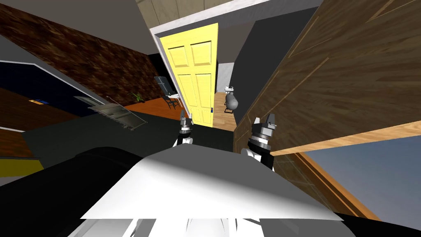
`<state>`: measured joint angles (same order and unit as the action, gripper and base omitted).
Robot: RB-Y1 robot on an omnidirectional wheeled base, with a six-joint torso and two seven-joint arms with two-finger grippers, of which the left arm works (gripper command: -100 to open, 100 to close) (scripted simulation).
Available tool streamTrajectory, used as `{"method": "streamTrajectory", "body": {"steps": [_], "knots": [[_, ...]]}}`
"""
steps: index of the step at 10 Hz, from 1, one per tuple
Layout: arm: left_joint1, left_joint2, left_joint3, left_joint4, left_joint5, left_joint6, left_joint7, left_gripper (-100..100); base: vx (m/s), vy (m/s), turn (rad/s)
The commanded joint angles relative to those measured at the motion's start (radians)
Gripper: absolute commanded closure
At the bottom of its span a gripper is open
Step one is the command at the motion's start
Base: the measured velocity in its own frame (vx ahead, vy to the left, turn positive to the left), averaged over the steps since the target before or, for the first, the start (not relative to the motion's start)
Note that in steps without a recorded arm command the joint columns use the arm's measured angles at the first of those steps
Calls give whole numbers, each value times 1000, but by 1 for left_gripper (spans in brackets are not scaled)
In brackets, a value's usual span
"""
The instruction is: Pull the door open
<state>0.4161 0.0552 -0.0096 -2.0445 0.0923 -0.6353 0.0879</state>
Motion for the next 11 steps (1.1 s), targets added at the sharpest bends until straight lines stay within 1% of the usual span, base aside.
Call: {"method": "streamTrajectory", "body": {"steps": [1, 4, 11], "knots": [[-14, 7, 3, 34, -2, 9, 0, -100, 162, -4, -50], [-25, 18, 6, 95, -3, 0, 4, -100, 127, -20, -36], [-52, 43, 14, 247, -7, -23, 12, -100, 95, -13, -45]]}}
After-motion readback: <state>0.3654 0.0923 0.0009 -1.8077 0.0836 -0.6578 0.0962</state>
